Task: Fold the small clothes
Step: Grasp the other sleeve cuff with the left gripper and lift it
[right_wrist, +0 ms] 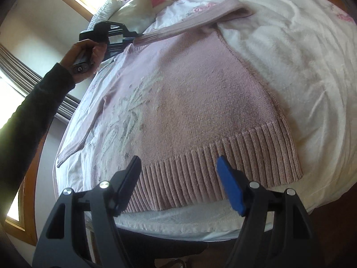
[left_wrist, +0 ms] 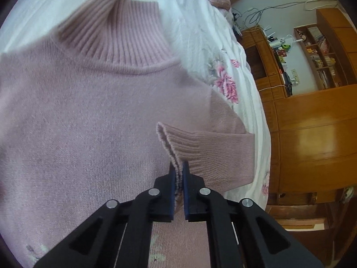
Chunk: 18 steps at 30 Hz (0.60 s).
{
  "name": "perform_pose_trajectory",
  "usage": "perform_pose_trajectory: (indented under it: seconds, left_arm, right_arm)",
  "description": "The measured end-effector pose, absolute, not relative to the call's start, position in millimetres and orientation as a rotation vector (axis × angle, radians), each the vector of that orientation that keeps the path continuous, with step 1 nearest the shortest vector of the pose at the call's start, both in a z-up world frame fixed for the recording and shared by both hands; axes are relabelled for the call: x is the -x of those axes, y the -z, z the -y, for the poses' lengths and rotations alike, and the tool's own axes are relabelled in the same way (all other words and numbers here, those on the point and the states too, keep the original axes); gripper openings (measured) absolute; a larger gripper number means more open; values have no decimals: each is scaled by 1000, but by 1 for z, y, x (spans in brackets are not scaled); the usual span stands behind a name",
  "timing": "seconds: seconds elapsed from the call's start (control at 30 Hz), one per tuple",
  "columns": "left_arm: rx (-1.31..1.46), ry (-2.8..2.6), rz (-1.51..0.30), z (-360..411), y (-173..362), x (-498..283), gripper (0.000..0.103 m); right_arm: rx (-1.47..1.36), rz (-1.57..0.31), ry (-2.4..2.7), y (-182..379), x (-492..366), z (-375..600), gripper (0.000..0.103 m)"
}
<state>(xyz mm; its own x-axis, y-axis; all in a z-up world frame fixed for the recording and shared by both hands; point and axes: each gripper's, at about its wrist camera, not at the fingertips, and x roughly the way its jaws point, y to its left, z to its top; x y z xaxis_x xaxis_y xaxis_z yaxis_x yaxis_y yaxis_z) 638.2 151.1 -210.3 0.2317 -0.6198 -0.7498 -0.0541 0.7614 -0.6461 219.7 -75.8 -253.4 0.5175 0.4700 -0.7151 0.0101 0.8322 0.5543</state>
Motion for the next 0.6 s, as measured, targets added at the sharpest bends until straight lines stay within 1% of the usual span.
perform_pose_trajectory:
  seconds: [0.13, 0.27, 0.6]
  left_arm:
    - [619, 404, -1230, -193, 168, -637, 5]
    - [620, 334, -1184, -259, 146, -628, 5]
    - [662, 209, -1173, -361, 164, -602, 5]
  right_arm:
    - [-544, -984, -302, 247, -218, 73, 72]
    - [-525, -979, -326, 243, -215, 62, 72]
    - [-515, -1019, -355, 245, -213, 43, 72]
